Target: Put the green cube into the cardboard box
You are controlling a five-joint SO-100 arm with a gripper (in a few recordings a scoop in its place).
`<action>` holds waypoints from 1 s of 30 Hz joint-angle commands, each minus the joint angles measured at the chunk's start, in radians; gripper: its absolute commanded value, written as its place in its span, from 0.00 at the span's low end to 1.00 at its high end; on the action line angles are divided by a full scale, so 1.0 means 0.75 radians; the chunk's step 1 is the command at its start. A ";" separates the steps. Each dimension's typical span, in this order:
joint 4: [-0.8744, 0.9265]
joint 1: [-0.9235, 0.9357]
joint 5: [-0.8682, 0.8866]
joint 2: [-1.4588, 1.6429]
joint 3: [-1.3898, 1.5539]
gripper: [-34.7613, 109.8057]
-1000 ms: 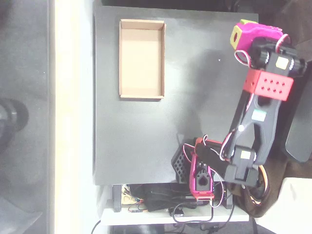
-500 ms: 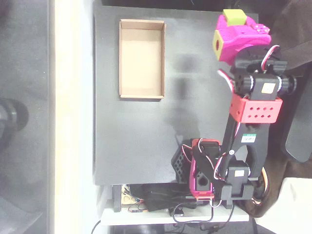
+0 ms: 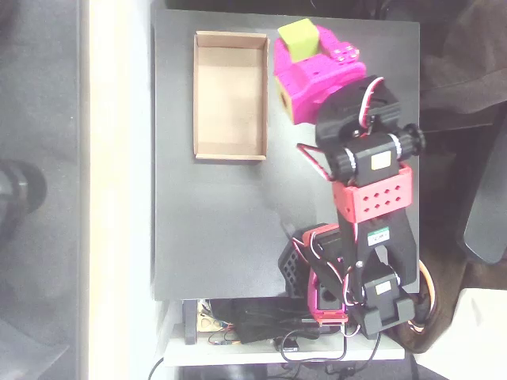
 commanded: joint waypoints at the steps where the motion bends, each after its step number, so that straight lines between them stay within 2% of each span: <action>1: 0.002 -0.108 0.006 0.037 -0.004 0.31; 8: 0.002 -0.223 0.006 -0.059 -0.002 0.31; 30: 0.000 -0.280 0.006 -0.663 -0.020 0.32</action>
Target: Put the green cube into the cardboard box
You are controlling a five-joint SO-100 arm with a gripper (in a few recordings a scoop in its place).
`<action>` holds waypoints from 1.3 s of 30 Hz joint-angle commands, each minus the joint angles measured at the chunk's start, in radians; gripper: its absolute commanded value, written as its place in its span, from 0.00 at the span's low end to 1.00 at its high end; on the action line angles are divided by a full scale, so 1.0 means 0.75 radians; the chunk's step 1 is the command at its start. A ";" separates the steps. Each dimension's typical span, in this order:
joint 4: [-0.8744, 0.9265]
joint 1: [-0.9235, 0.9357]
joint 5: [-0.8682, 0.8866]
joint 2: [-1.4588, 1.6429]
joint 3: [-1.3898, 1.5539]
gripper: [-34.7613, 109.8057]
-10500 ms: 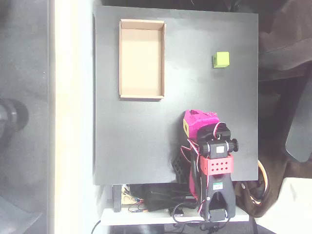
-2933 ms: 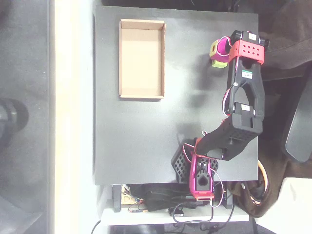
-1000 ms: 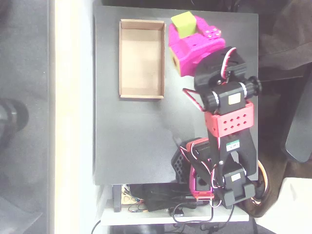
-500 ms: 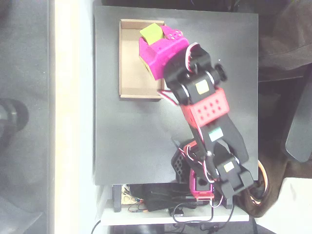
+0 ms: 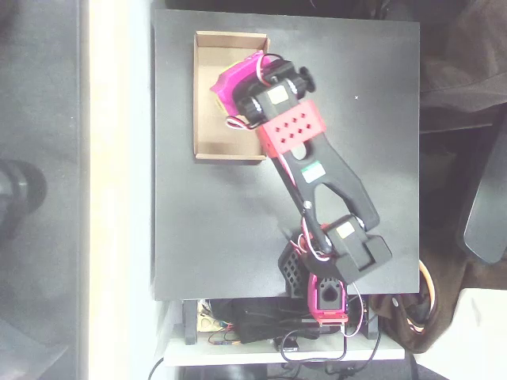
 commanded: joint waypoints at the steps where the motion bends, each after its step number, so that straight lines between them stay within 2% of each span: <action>1: 0.000 -0.014 0.006 -0.039 -0.020 0.32; 13: -0.006 -0.014 0.006 -0.270 -0.022 0.32; 19: -0.131 -0.012 0.008 -0.346 -0.022 0.32; 39: -0.164 -0.012 0.004 -0.348 -0.012 0.32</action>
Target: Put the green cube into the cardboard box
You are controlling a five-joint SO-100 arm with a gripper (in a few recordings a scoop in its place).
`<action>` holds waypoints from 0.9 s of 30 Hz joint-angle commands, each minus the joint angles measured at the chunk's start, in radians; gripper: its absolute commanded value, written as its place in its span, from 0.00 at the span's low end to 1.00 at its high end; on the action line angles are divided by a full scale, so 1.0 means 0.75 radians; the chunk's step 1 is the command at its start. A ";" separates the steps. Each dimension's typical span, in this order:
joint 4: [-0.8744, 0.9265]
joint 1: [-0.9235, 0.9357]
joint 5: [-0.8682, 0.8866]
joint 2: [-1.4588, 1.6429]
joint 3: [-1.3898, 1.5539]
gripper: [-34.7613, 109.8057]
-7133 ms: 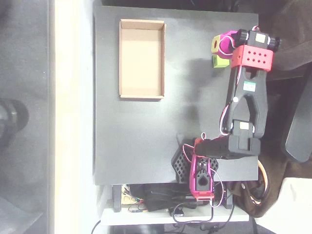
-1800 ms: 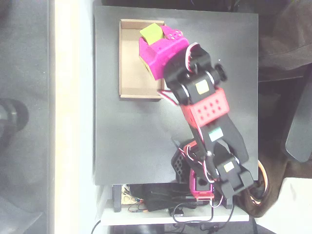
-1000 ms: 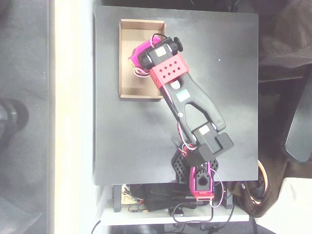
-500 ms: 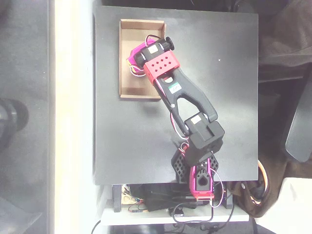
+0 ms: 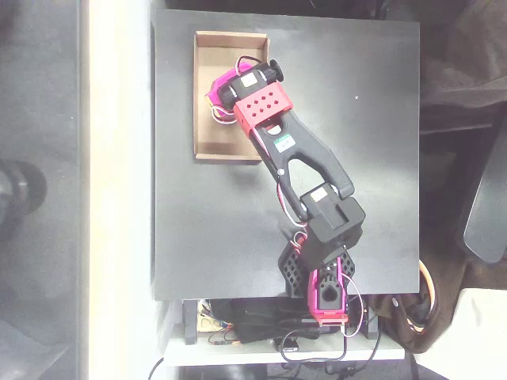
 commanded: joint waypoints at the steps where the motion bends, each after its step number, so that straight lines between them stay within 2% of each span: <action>1: -0.006 -0.012 0.004 0.033 -0.012 0.33; 9: -0.002 -0.012 0.006 0.033 -0.004 0.44; 27: -0.006 -0.012 0.008 0.141 -0.031 0.44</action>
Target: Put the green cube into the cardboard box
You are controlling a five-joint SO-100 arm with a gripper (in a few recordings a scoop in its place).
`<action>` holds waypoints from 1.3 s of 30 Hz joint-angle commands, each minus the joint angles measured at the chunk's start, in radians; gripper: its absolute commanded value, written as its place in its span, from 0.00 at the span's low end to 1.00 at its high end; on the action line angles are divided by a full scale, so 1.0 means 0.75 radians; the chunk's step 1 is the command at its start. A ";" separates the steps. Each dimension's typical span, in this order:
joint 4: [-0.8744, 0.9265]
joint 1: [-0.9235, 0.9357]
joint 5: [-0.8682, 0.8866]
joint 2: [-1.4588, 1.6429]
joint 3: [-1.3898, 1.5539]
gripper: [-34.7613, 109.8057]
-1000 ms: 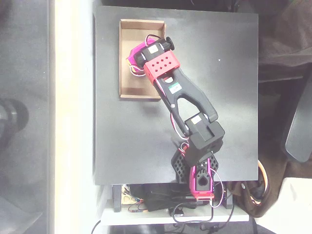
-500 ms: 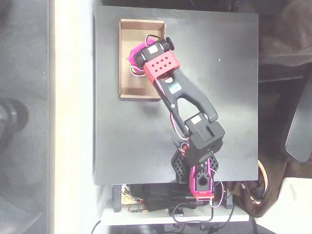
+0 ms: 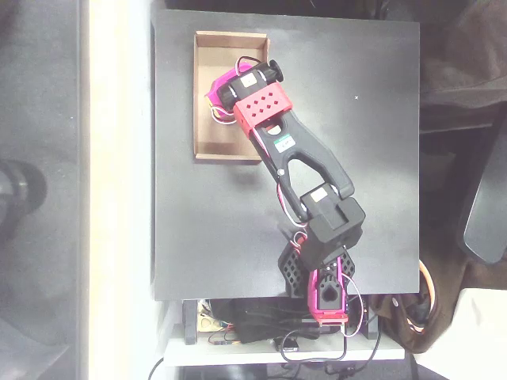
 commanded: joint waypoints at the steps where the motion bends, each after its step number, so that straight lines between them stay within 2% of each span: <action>1: -0.006 -0.010 0.008 0.162 -0.035 0.44; 16: -0.006 0.121 0.008 0.685 -0.033 0.44; 39: 0.016 0.667 0.025 1.217 0.016 0.41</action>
